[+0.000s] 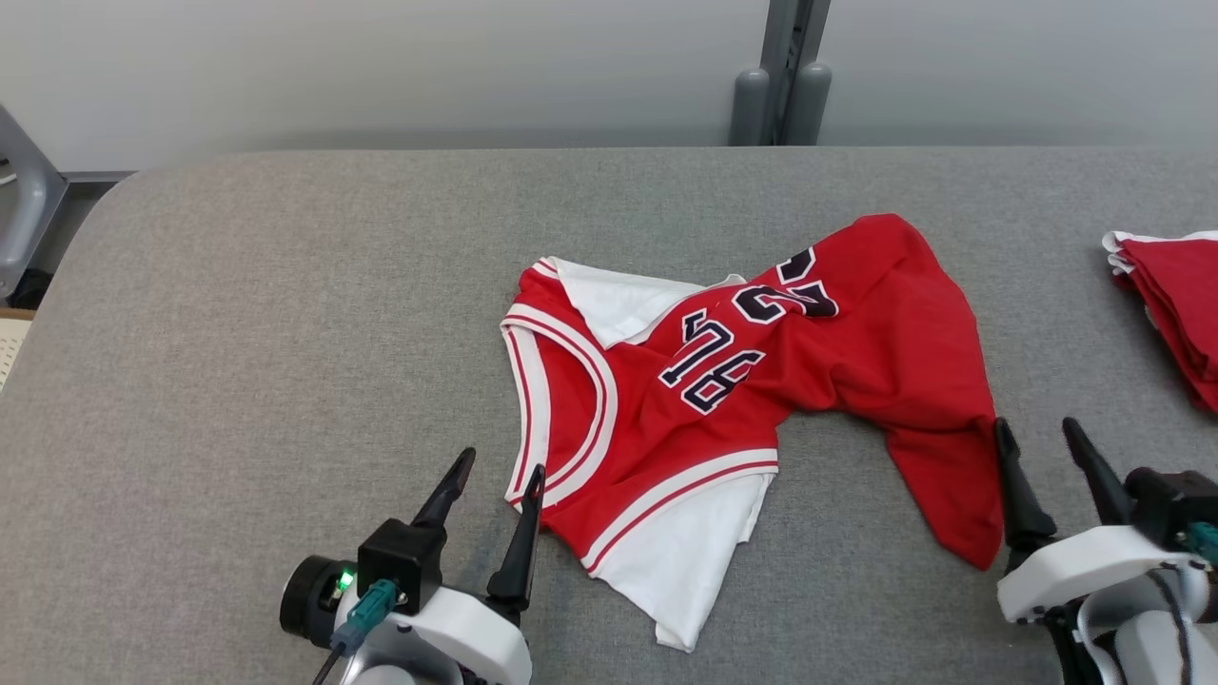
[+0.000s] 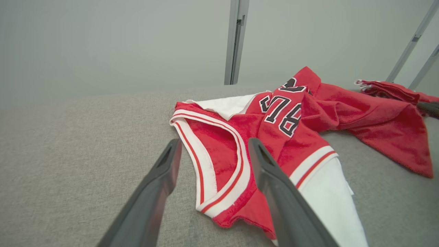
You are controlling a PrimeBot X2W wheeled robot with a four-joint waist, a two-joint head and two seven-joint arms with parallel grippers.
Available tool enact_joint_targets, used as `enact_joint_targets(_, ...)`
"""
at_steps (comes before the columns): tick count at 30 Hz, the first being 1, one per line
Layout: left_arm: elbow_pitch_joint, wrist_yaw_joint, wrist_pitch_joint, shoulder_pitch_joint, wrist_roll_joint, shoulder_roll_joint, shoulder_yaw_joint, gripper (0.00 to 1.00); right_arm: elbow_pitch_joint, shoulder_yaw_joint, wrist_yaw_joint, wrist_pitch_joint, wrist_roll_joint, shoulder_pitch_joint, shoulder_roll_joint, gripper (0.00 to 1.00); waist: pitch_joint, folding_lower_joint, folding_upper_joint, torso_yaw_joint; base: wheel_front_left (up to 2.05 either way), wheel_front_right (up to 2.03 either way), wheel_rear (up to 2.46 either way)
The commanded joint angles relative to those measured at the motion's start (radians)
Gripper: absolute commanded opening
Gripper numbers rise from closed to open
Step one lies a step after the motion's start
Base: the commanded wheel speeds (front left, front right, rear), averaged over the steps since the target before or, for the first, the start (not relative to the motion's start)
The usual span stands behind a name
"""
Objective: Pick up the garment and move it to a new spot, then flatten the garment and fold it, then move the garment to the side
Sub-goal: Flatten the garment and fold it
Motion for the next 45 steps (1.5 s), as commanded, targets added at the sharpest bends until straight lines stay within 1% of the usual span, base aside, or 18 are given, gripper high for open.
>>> enact_joint_targets(1, 0.007, -0.005, 0.008, 0.015, -0.010, 0.006, -0.002, 1.00, -0.025, -0.014, 0.000, -0.005, 0.005, 0.010, -0.008, 1.00, -0.004, 0.0000, 0.0000, -0.003, 0.00, 0.00, 0.00)
enact_joint_targets(5, 0.033, -0.016, 0.044, 0.026, -0.034, -0.001, -0.010, 1.00, -0.128, -0.069, 0.000, -0.005, 0.022, 0.037, 0.006, 1.00, -0.015, 0.0000, 0.0000, -0.012, 0.00, 0.00, 0.00)
enact_joint_targets(11, 0.090, -0.036, 0.107, 0.031, -0.070, -0.014, -0.034, 1.00, -0.246, -0.100, 0.000, 0.020, -0.015, 0.066, 0.026, 1.00, -0.021, 0.0000, 0.0000, -0.031, 0.00, 0.00, 0.00)
enact_joint_targets(12, 0.109, -0.042, 0.138, 0.030, -0.088, -0.020, -0.037, 1.00, -0.278, -0.105, 0.000, 0.032, -0.025, 0.076, 0.034, 1.00, -0.019, 0.0000, 0.0000, -0.039, 0.00, 0.00, 0.00)
enact_joint_targets(17, 0.136, -0.057, 0.185, 0.018, -0.134, -0.034, -0.042, 1.00, -0.330, -0.113, 0.000, 0.052, -0.039, 0.093, 0.050, 1.00, -0.007, 0.0000, 0.0000, -0.063, 0.00, 0.00, 0.00)
enact_joint_targets(18, 0.141, -0.059, 0.188, 0.014, -0.141, -0.036, -0.041, 0.98, -0.336, -0.113, 0.000, 0.054, -0.039, 0.094, 0.053, 1.00, -0.004, 0.0000, 0.0000, -0.068, 0.00, 0.00, 0.00)
enact_joint_targets(19, 0.149, -0.061, 0.193, 0.010, -0.140, -0.036, -0.042, 0.83, -0.341, -0.112, 0.000, 0.057, -0.039, 0.095, 0.055, 1.00, -0.002, 0.0000, 0.0000, -0.074, 0.00, 0.00, 0.00)
enact_joint_targets(20, 0.157, -0.061, 0.191, 0.005, -0.139, -0.036, -0.044, 0.72, -0.344, -0.112, 0.000, 0.057, -0.038, 0.094, 0.057, 1.00, 0.001, 0.0000, 0.0000, -0.080, 0.00, 0.00, 0.00)
enact_joint_targets(21, 0.166, -0.062, 0.190, 0.002, -0.142, -0.037, -0.043, 0.55, -0.347, -0.109, 0.000, 0.058, -0.036, 0.092, 0.059, 1.00, 0.003, 0.0000, 0.0000, -0.086, 0.00, 0.00, 0.00)
enact_joint_targets(22, 0.175, -0.063, 0.189, -0.003, -0.147, -0.038, -0.043, 0.46, -0.349, -0.110, 0.000, 0.059, -0.037, 0.091, 0.060, 1.00, 0.005, 0.0000, 0.0000, -0.092, 0.00, 0.00, 0.00)
enact_joint_targets(23, 0.182, -0.063, 0.186, -0.012, -0.148, -0.039, -0.042, 0.42, -0.352, -0.110, 0.000, 0.059, -0.036, 0.090, 0.060, 1.00, 0.007, 0.0000, 0.0000, -0.097, 0.00, 0.00, 0.00)
enact_joint_targets(24, 0.194, -0.069, 0.174, -0.029, -0.150, -0.040, -0.042, 0.26, -0.356, -0.114, 0.000, 0.057, -0.036, 0.091, 0.061, 1.00, 0.009, 0.0000, 0.0000, -0.103, 0.00, 0.00, 0.00)
enact_joint_targets(25, 0.200, -0.072, 0.168, -0.036, -0.153, -0.041, -0.042, 0.00, -0.358, -0.117, 0.000, 0.055, -0.037, 0.093, 0.062, 1.00, 0.010, 0.0000, 0.0000, -0.105, 0.00, 0.00, 0.00)
enact_joint_targets(27, 0.204, -0.080, 0.148, -0.050, -0.157, -0.043, -0.041, 0.00, -0.359, -0.124, 0.000, 0.051, -0.037, 0.097, 0.062, 1.00, 0.011, 0.0000, 0.0000, -0.108, 0.00, 0.00, 0.00)
enact_joint_targets(29, 0.197, -0.070, 0.108, -0.070, -0.152, -0.040, -0.024, 0.00, -0.358, -0.132, 0.000, 0.049, -0.037, 0.102, 0.063, 1.00, 0.012, 0.0000, 0.0000, -0.107, 0.00, 0.00, 0.00)
enact_joint_targets(33, 0.176, -0.041, 0.042, -0.101, -0.136, -0.002, 0.017, 0.00, -0.351, -0.145, 0.000, 0.046, -0.043, 0.108, 0.065, 1.00, 0.016, 0.0000, 0.0000, -0.095, 0.00, 0.00, 0.00)
enact_joint_targets(38, 0.169, -0.027, 0.042, -0.138, -0.127, 0.058, 0.053, 0.00, -0.332, -0.129, 0.000, 0.042, -0.035, 0.105, 0.071, 1.00, 0.017, 0.0000, 0.0000, -0.082, 0.00, 0.00, 0.00)
enact_joint_targets(45, 0.218, -0.026, 0.059, -0.164, -0.152, 0.109, 0.088, 0.00, -0.310, -0.110, 0.000, 0.035, -0.044, 0.100, 0.070, 1.00, 0.021, 0.0000, 0.0000, -0.088, 0.00, 0.00, 0.00)
